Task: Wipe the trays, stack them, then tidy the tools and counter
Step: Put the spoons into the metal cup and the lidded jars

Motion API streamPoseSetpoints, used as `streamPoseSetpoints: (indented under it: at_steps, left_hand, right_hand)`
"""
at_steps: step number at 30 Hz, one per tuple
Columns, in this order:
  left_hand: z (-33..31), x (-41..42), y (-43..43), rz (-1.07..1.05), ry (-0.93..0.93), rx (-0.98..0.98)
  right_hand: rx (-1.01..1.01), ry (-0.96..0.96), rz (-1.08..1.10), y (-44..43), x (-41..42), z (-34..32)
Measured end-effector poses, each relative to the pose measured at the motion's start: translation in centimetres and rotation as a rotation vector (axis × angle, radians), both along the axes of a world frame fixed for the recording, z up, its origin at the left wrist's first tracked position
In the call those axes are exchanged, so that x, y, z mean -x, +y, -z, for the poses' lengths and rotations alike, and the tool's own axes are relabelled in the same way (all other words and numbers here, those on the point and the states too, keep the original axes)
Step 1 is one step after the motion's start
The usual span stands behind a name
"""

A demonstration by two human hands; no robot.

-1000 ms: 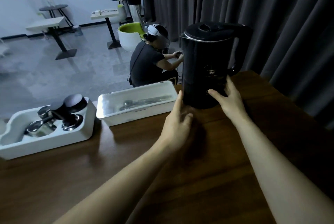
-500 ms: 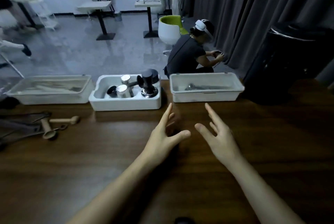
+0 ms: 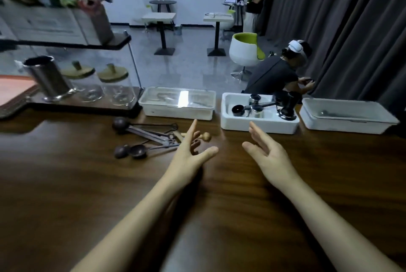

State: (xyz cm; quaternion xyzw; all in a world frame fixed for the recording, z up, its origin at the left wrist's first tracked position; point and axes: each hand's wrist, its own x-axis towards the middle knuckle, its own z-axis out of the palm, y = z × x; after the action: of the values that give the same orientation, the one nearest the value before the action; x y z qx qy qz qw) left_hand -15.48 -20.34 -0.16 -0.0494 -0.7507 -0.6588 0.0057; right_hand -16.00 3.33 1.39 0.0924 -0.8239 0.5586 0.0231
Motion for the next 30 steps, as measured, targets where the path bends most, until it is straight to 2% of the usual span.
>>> streamPoseSetpoints:
  at_steps: [9,16,25,30]
  left_hand:
    - [-0.5,0.5,-13.4,-0.190,0.063,0.052]
    - [-1.3,2.1,-24.0,-0.332,0.047,0.108]
    - [-1.9,6.1,-44.3,-0.320,0.030,0.190]
    - [-2.1,8.7,-52.2,-0.308,0.021,0.208]
  right_hand:
    - [0.092,0.016,-0.183,-14.7,3.8,1.0]
    - [0.241,-0.011,-0.216,-27.1,6.0,0.9]
    - [0.278,0.043,-0.247,-49.0,9.8,-0.1]
    - [0.271,0.039,-0.213,-57.8,13.0,-0.1]
